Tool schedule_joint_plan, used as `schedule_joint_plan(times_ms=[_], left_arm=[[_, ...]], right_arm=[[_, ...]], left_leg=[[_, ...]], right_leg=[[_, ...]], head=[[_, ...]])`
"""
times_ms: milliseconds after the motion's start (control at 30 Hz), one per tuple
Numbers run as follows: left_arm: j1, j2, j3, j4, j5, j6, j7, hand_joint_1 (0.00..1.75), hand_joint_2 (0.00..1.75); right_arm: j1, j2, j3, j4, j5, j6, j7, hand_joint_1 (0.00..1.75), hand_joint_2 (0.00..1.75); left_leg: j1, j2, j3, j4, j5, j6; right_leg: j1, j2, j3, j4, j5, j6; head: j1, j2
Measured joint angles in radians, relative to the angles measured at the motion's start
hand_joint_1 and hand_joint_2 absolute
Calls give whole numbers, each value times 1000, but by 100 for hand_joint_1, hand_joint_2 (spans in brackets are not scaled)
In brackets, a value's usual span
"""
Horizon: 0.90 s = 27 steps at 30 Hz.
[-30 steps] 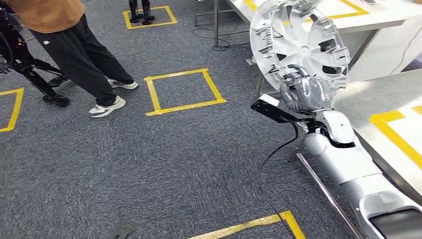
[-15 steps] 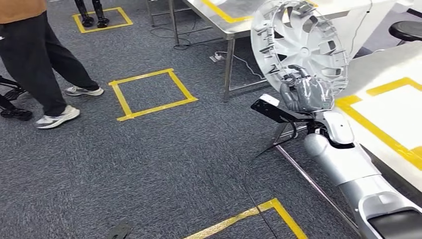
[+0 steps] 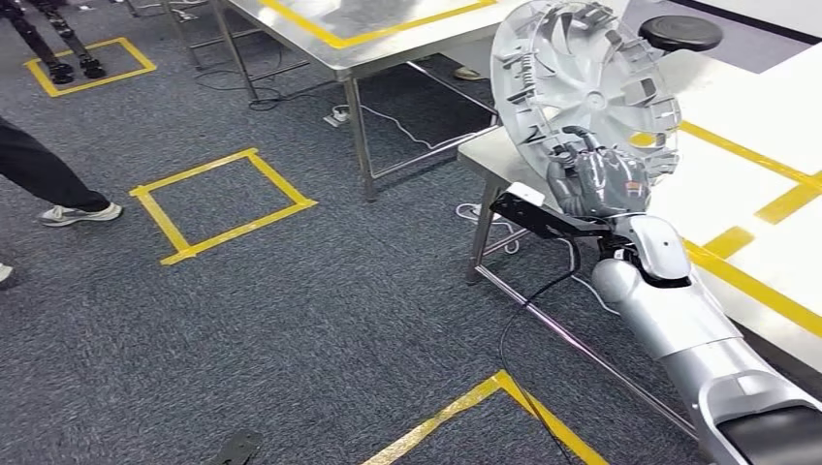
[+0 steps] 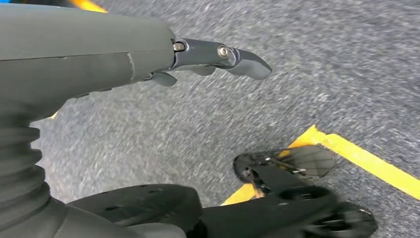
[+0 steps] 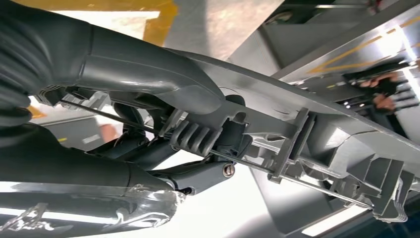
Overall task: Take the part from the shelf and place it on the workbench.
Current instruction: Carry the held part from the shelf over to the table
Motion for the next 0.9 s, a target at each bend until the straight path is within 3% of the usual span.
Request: schedule_joint_plan(times_ms=[67,133,200,267,333,367,400,433,500,567,633,700,767,833,867,900], left_arm=[[0,0,1,0,2,0,0,0,175],[-1,1,1,0,3,0,0,0,175],[-3,1,1,0,4,0,0,0,175],[-2,2,2,0,4,0,-1,0,175],[1,3,2,0,4,0,-1,0,175],[2,4,3,0,4,0,-1,0,175],[2,4,3,0,4,0,-2,0,175],[2,4,3,0,4,0,-2,0,175],[2,4,3,0,4,0,-2,0,175],[2,5,3,0,4,0,-2,0,175],[2,6,4,0,4,0,-2,0,175],[0,5,4,0,4,0,-2,0,175],[-1,5,4,0,3,0,-2,0,175],[1,5,6,0,3,0,-2,0,175],[1,5,7,0,3,0,-2,0,175],[1,5,9,0,3,0,-2,0,175]], right_arm=[[-4,0,0,0,0,-1,0,175,175],[-4,-4,-3,0,0,-2,1,175,175],[-2,-8,-6,0,0,-2,0,175,175],[-4,-8,-6,0,1,-2,0,175,175],[-5,-9,-7,1,3,-2,1,175,175],[-5,-9,-8,2,3,-2,2,175,175],[-5,-10,-11,3,4,-2,4,175,175],[-5,-11,-14,3,4,-2,5,175,175],[-8,-13,-19,3,6,-2,6,175,175],[-11,-14,-22,3,8,-4,6,175,175],[-10,-19,-25,3,9,-5,6,175,175],[-11,-24,-27,3,9,-5,7,175,175],[-12,-25,-28,3,11,-5,7,175,175],[-11,-25,-28,3,13,-5,7,175,175],[-10,-25,-28,3,14,-5,6,175,175],[-10,-25,-28,4,15,-5,6,175,175]], left_leg=[[3,-28,28,-60,9,7],[-1,-8,30,-67,10,23],[-2,15,31,-71,16,39],[-6,37,32,-73,17,50],[-10,60,32,-73,15,54],[-11,72,32,-73,14,55],[-11,83,34,-72,12,54],[-11,94,36,-72,10,52],[-15,114,41,-70,4,45],[-22,132,45,-69,-1,35],[-23,150,49,-71,-5,26],[-19,130,44,-54,-23,16],[-15,85,1,35,-71,7],[-14,65,-69,161,-117,4],[-14,61,-92,196,-118,3],[-14,58,-99,196,-101,3]], right_leg=[[-3,24,-9,-1,6,15],[-9,42,-17,-9,13,29],[-6,3,-35,18,-5,34],[-1,-63,-83,128,-66,35],[0,-87,-136,252,-118,36],[0,-91,-143,273,-120,36],[0,-94,-130,255,-105,36],[1,-103,-98,199,-77,35],[7,-145,-24,66,-32,30],[15,-164,7,9,-21,22],[16,-139,5,7,-19,12],[11,-115,6,4,-17,5],[5,-92,7,2,-15,-3],[4,-67,7,2,-15,-7],[3,-53,7,2,-15,-7],[3,-39,7,2,-14,-7]], head=[[-1,0],[-2,0],[3,0],[8,0],[10,0],[10,0],[10,0],[10,0],[10,0],[9,0],[9,0],[8,0],[3,0],[0,0],[-1,0],[-2,0]])
